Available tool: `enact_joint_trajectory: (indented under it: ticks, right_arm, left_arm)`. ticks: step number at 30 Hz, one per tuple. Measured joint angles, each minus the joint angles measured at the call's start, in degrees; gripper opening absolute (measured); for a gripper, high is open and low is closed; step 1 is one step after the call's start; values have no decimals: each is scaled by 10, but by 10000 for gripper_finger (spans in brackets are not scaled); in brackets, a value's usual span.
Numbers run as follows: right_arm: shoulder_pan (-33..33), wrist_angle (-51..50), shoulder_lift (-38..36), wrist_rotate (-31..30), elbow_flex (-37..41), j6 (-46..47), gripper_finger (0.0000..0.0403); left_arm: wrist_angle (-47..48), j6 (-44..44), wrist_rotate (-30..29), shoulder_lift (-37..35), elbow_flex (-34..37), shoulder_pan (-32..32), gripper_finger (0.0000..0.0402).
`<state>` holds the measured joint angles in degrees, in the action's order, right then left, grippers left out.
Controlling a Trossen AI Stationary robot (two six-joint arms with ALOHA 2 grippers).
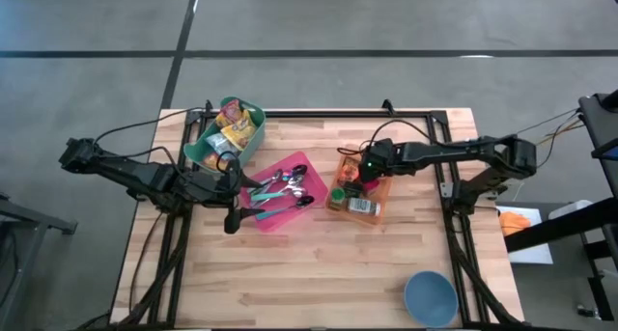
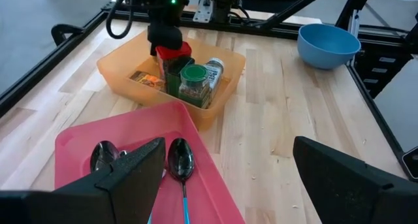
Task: Pick & Place Food Item
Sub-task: Put the brown seasoning bottle into the orange bin
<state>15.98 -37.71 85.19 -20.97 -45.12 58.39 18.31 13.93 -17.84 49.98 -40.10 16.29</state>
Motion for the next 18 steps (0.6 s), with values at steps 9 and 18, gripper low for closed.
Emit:
enact_joint_trajectory:
  ticks: [9,18]
  right_arm:
    - [-1,17,12,-5,-2,-2,168]
    - [-1,13,10,9,-2,-3,268]
  left_arm:
    - [-1,0,0,0,0,0,339]
    - [0,2,9,0,0,0,339]
